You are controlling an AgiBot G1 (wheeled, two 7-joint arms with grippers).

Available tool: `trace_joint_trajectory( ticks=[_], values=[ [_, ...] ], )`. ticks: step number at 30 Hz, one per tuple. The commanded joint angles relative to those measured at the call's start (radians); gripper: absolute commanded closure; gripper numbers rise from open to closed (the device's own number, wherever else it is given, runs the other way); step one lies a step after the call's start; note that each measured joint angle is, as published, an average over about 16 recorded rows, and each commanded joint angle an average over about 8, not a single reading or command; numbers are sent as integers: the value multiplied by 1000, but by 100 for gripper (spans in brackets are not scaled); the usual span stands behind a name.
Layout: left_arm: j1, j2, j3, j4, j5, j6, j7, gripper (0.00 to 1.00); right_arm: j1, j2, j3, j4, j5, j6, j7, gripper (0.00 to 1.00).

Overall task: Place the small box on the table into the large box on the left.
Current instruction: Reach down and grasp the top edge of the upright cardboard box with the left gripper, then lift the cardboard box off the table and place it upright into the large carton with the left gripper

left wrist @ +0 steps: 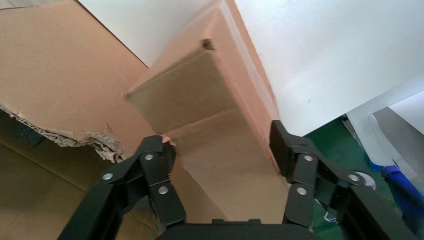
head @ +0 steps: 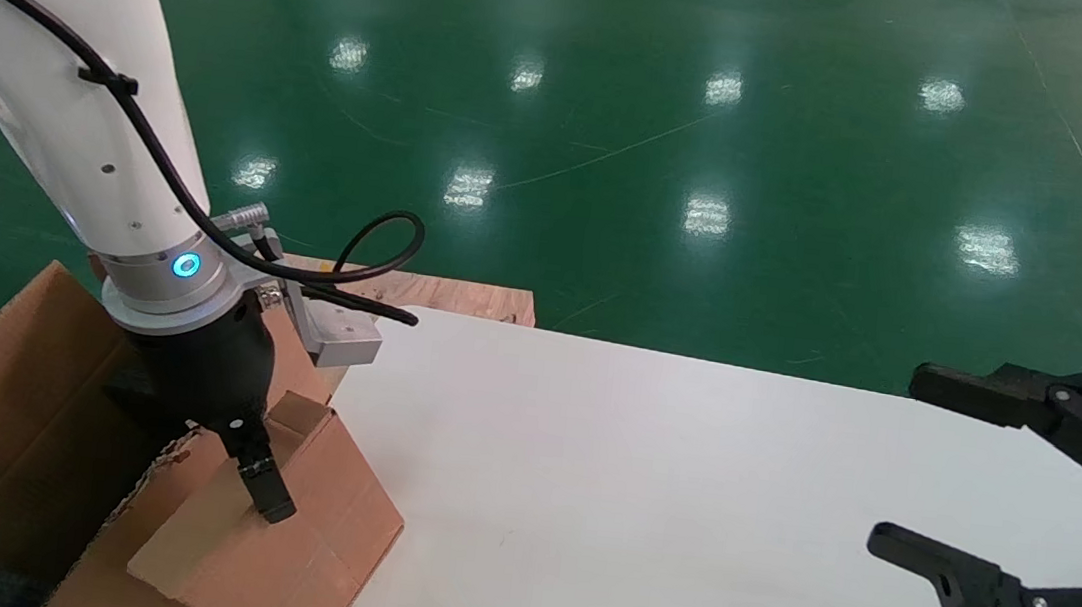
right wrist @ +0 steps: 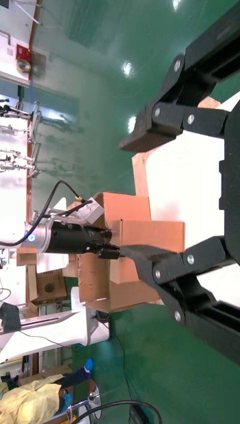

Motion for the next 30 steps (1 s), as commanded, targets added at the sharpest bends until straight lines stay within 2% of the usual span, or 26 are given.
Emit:
trace_joint_trajectory(
  ticks=[1,11,19,25,30],
  values=[
    [0,0,0,0,0,0,0,100,0,0,0,0,0,0,0,0],
    [-24,0,-12,-7,7,-19,-8,100,0,0,0,0,0,0,0,0],
    [-127,-1,-71,16,42,-97,-12,100,0,0,0,0,0,0,0,0],
    [-229,-25,-120,98,78,-152,46,100,0,0,0,0,0,0,0,0],
    [-318,-70,-153,181,110,-180,144,100,0,0,0,0,0,0,0,0]
  ],
)
